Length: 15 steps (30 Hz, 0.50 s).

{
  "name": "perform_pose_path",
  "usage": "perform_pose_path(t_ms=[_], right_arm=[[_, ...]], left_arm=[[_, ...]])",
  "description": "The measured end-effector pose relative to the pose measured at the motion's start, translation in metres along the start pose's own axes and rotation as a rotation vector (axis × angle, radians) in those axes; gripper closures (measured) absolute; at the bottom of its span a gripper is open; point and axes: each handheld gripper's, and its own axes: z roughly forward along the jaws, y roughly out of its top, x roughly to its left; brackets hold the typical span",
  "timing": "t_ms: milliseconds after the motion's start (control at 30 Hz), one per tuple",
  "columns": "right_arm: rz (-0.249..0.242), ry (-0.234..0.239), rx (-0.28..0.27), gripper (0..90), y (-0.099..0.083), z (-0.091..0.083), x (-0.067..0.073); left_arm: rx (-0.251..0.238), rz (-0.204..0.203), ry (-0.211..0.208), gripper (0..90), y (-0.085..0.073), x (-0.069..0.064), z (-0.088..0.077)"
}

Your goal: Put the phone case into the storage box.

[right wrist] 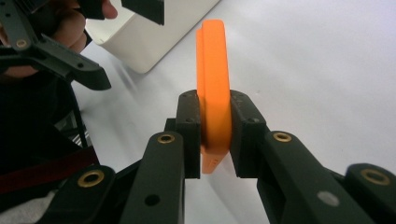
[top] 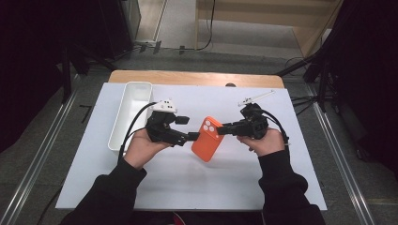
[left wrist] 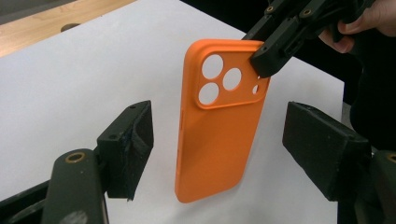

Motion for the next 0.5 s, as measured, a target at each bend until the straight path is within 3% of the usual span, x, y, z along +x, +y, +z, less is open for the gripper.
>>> perform_pose_path(t_ms=[200, 400, 500], right_arm=[[0.021, -0.014, -0.009, 74.5, 0.0033, 0.002, 0.0011], [0.04, -0.028, 0.004, 74.5, 0.0066, 0.005, 0.0023], [0.052, -0.034, 0.015, 74.5, 0.0083, 0.0063, 0.0028]], left_arm=[[0.001, 0.012, 0.03, 24.8, -0.0022, -0.0006, 0.0025], [0.019, 0.027, 0.029, 24.6, -0.0048, -0.0017, 0.0068], [0.027, 0.029, 0.028, 17.3, -0.0053, -0.0024, 0.0092]])
